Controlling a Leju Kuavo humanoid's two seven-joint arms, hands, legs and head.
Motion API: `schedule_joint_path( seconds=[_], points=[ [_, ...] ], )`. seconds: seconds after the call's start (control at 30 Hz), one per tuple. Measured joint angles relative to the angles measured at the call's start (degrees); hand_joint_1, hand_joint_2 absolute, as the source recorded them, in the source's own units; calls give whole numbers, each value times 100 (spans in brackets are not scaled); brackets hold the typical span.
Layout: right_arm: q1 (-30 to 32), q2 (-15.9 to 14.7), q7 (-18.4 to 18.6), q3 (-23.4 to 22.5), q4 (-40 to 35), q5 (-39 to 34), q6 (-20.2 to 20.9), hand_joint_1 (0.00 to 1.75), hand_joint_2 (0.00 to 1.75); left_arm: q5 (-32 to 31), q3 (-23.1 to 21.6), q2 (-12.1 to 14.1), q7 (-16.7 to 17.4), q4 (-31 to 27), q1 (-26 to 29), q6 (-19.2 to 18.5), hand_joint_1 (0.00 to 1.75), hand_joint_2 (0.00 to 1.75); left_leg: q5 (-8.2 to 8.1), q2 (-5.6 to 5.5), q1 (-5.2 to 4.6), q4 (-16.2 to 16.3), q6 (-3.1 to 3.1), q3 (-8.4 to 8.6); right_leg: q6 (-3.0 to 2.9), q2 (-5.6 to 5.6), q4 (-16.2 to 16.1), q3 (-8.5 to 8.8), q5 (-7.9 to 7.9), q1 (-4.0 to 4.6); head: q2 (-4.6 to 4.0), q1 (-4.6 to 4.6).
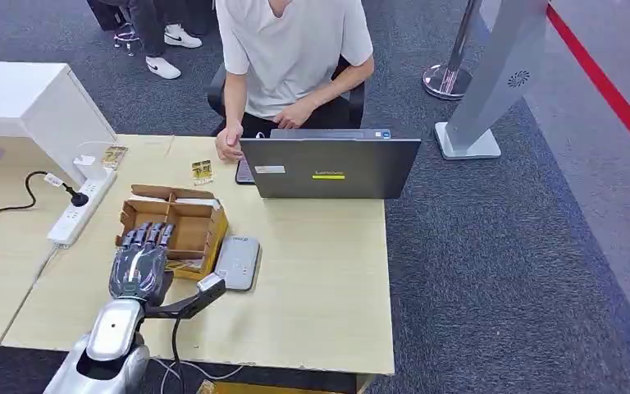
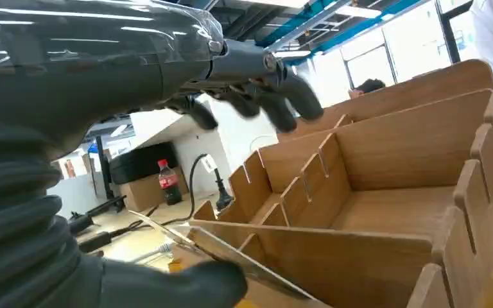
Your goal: Pass the card to the sensor for recognition and then transmit it.
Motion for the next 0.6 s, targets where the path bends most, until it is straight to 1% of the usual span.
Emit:
schedule_joint_path(
  seconds=[0.4, 0.6],
  points=[
    [1, 0, 2, -17, 0, 2, 0, 0, 0, -2, 0, -4, 0, 0, 0, -9, 175, 175, 0, 0, 0, 0, 0, 0, 0, 0, 0, 0, 0, 0, 0, 0],
    [4, 0, 15, -20, 0, 13, -9, 0, 0, 9, 2, -2, 0, 0, -1, -76, 175, 175, 0, 0, 0, 0, 0, 0, 0, 0, 0, 0, 0, 0, 0, 0]
  ],
)
